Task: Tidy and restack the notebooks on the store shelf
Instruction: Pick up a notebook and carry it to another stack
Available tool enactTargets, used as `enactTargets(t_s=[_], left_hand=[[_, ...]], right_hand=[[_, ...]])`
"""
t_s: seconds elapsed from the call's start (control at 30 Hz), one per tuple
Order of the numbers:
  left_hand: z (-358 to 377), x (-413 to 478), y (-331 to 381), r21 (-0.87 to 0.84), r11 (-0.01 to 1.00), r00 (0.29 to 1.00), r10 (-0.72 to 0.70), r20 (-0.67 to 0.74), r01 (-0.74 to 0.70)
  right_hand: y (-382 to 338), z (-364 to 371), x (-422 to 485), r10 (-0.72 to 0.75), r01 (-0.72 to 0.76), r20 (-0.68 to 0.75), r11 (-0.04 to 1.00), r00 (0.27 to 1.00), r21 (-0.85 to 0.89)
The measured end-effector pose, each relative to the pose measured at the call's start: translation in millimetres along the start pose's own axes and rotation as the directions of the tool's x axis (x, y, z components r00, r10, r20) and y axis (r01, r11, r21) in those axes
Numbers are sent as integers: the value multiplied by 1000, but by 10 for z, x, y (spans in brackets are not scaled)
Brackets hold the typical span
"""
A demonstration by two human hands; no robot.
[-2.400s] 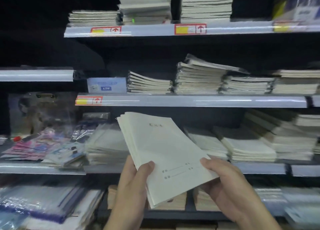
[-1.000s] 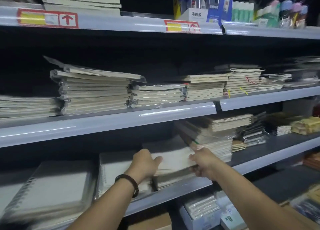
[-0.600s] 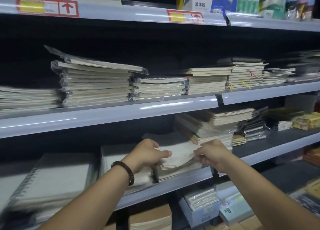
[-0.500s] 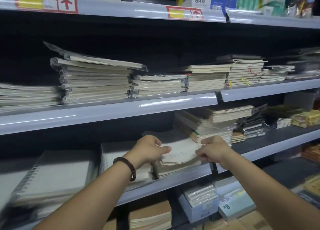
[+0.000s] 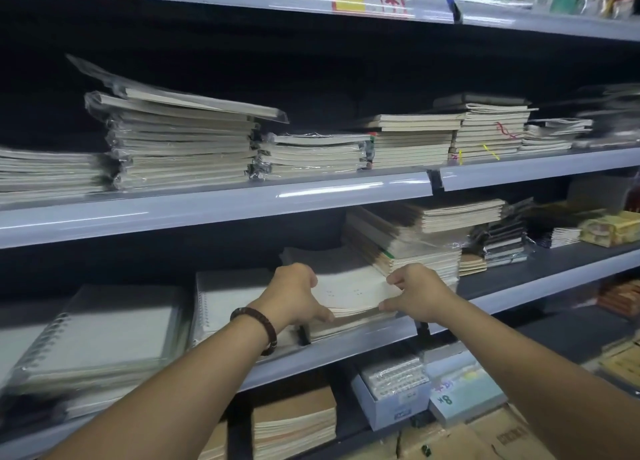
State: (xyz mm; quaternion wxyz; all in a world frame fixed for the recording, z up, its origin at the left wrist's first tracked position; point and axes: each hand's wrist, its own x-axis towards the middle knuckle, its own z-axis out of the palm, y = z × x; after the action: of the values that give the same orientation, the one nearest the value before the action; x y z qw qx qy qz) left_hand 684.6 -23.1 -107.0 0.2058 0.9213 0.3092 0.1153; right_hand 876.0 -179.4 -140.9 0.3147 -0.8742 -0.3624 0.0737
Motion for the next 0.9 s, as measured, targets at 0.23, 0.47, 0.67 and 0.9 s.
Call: enactTargets(t_s=[0.23,0.47,0.67,0.9], left_hand=[[56,21,-9,161,983,996,89,-3,-87],[76,67,7,204,974,995,95,32,-100],[143,105,20,248,966,997,79,-20,-71],[217,126,-49,195,980,995,65,-78,-49]], right_hand=[[-33,3,113,-62,71,52,982,997,-174],[-41,-21,196,-89,107,89,969,992,-224],[9,9,257,-97,102,37,979,995,-177],[7,23,309,-65,65,3,983,998,-173]])
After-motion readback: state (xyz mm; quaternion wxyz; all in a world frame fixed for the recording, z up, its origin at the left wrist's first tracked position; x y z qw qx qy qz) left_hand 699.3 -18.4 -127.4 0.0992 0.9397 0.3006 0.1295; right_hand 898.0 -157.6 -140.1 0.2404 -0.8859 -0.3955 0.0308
